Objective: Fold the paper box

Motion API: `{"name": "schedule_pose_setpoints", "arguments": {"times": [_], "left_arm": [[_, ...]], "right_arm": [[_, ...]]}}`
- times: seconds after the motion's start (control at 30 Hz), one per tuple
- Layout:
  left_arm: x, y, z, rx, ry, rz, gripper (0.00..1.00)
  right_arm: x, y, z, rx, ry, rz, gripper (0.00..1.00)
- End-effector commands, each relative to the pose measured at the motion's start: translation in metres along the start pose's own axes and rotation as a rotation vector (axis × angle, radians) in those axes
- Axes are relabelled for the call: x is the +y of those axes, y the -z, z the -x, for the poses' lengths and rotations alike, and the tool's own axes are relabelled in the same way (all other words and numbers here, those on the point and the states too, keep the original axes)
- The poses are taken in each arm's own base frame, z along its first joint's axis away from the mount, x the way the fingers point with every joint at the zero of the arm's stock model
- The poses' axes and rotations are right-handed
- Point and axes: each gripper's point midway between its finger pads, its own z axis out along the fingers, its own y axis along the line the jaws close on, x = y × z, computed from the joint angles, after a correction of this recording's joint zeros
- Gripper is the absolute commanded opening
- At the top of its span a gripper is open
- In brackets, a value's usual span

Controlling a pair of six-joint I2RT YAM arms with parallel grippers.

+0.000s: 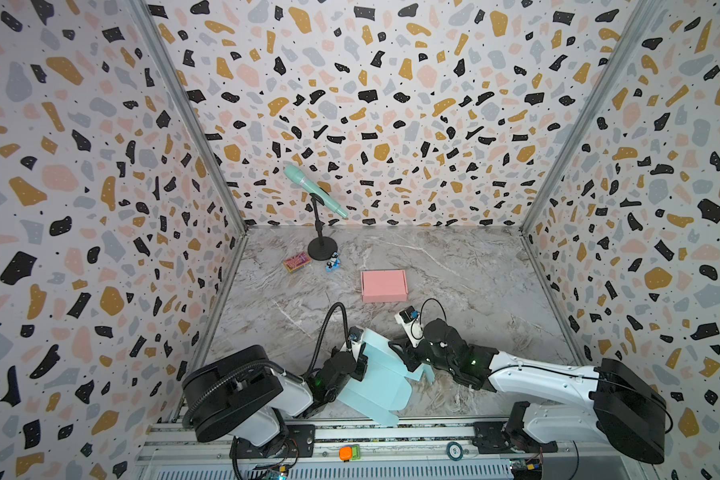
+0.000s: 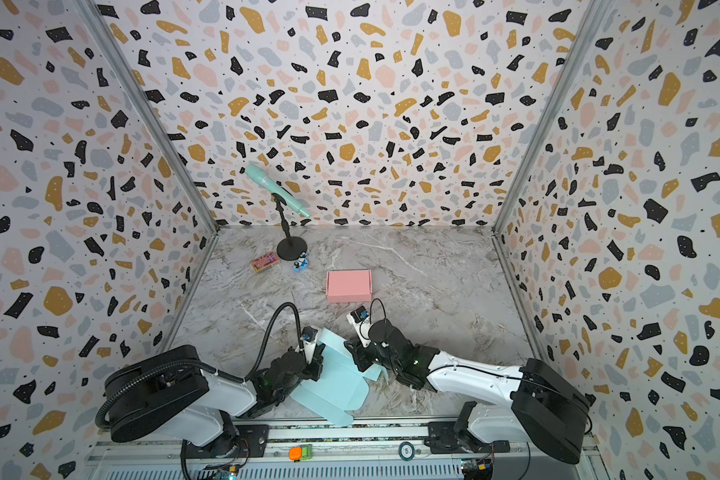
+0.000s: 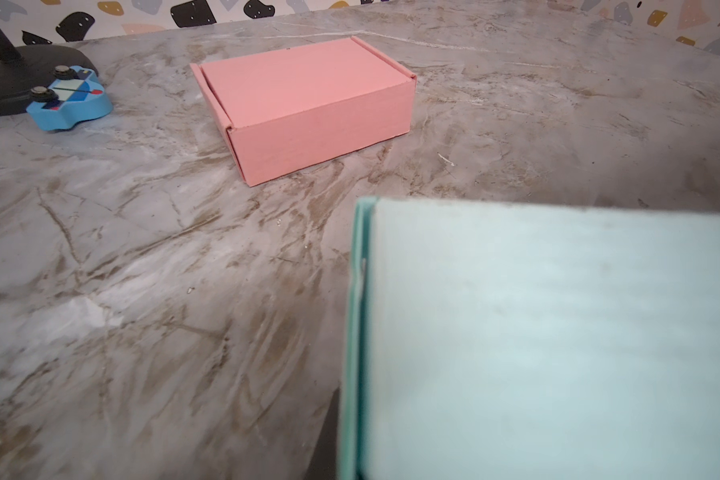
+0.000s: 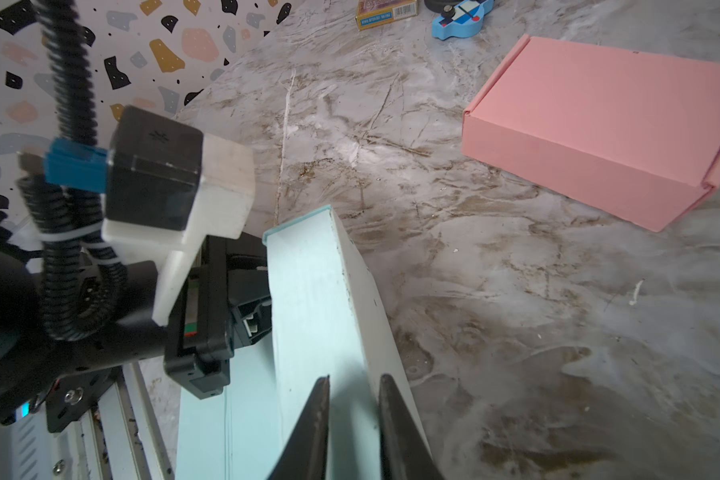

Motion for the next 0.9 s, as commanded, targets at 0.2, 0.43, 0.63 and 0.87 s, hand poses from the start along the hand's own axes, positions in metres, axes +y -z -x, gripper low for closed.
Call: {"name": "schedule_pose_setpoints", "arguments": {"times": [0.2,0.43,0.63,0.87], "left_arm": [[0.003,0.008,0.018,-0.092,0.05,-0.004,0.09],[0.001,0.006,0.02,-0.096,0.052,-0.005,0.12],[0.002,0.004,0.021,-0.101,0.048,0.005,0.09],[-0.001,0.003,0.016,-0.079,0.025,-0.013,0.08]], "right_arm": [[0.017,0.014,-0.009,-0.022,-0.088,0.097,0.2],[0.023,0.013,-0.011,-0.01,-0.105,0.133,0.2],[0.025,0.012,-0.012,-0.012,-0.123,0.144,0.2],[0.026,0.025,0.008,-0.048,-0.089,0.111,0.21]]}}
